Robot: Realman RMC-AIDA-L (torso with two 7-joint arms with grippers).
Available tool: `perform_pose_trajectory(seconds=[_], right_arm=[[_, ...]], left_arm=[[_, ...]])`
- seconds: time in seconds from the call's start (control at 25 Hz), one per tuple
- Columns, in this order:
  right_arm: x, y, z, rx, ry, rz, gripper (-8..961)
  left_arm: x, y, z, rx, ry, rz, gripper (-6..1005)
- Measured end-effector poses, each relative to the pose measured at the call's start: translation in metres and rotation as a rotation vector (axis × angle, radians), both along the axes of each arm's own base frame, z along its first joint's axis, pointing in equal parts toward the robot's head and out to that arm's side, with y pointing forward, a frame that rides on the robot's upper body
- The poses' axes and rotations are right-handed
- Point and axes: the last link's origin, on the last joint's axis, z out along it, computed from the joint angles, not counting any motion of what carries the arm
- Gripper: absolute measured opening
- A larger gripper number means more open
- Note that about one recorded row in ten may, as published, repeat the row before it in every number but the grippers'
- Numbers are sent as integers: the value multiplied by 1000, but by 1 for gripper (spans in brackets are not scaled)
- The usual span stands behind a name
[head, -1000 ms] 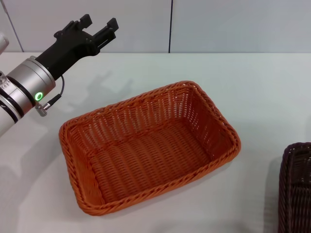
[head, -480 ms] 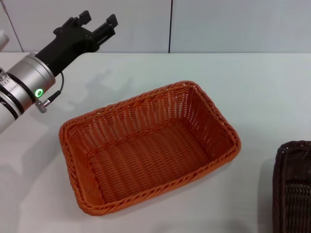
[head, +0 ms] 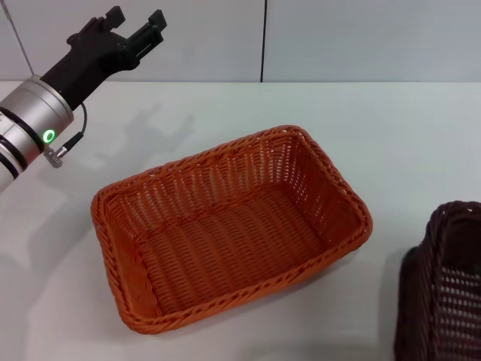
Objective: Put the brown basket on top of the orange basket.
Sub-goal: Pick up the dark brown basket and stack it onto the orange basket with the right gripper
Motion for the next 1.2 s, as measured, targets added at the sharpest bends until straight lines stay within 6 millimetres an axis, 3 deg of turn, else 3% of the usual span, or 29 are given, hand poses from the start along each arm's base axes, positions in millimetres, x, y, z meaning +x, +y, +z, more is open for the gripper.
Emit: perform_pose_trajectory(seconds=[0.72, 1.2], right_arm=[[-13, -15, -33, 167, 423, 101, 146], [-8, -30, -51, 280, 692, 111, 146]], left_arm=[[7, 6, 2, 17, 26, -20, 813], [3, 10, 1, 27, 46, 5, 813]])
